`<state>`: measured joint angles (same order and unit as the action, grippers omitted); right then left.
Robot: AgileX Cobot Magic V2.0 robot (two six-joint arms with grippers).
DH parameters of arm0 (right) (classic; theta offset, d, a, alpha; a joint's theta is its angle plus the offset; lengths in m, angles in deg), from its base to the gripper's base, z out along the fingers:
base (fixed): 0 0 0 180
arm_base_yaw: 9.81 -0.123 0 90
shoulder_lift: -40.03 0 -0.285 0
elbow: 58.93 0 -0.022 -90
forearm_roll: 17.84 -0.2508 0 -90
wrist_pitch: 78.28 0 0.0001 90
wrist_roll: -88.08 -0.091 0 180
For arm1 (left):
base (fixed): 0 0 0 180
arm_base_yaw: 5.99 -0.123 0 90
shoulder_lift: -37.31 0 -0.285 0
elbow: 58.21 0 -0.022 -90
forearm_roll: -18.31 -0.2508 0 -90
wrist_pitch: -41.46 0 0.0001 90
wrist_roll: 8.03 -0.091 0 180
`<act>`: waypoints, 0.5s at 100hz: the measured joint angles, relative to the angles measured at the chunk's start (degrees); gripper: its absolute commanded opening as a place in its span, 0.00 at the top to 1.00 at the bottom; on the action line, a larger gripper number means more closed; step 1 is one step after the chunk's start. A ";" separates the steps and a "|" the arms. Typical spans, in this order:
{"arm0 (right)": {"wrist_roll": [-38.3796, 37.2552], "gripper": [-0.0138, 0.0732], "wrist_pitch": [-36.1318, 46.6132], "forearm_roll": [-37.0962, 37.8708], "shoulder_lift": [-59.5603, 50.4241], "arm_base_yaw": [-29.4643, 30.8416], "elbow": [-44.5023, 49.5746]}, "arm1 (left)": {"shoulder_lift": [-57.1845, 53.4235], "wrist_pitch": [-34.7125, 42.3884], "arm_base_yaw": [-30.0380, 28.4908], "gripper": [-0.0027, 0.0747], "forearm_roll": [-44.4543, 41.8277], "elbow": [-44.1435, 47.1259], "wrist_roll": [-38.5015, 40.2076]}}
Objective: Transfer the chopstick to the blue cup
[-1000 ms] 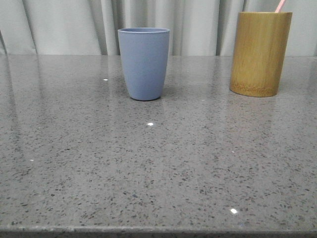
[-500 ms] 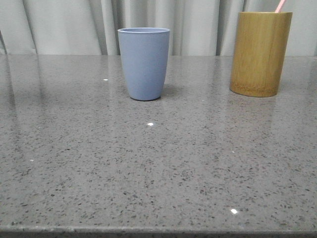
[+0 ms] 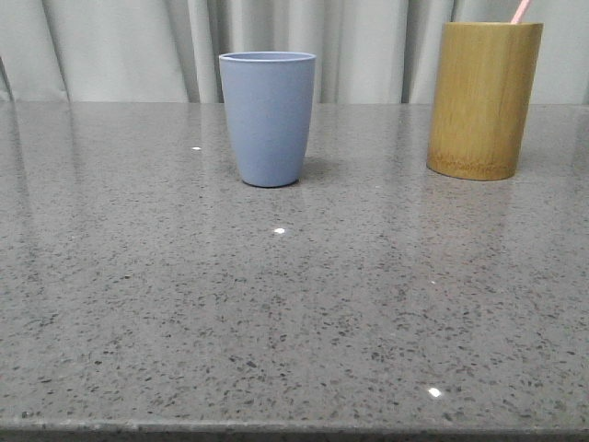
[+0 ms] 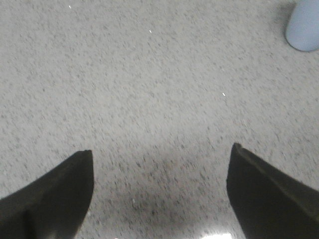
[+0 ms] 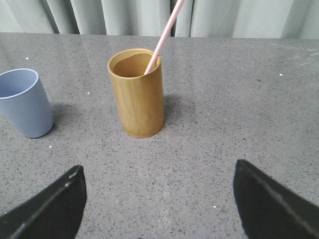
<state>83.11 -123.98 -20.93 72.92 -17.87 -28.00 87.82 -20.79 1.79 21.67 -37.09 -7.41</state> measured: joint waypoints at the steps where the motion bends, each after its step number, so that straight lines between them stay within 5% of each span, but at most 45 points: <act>1: 0.00 0.15 0.00 0.00 0.00 0.00 0.00 | -0.44 0.00 0.00 0.27 0.01 0.66 0.00; 32: 0.00 0.15 0.26 0.06 0.00 0.00 0.00 | -9.88 1.18 0.00 0.27 0.31 6.95 0.00; 50: 0.00 0.15 8.11 0.06 1.41 0.00 0.00 | -9.97 1.41 0.00 0.27 0.35 7.15 0.00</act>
<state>83.11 -115.87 -20.87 74.32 -17.87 -28.00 77.85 -19.38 1.79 22.02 -29.93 -7.41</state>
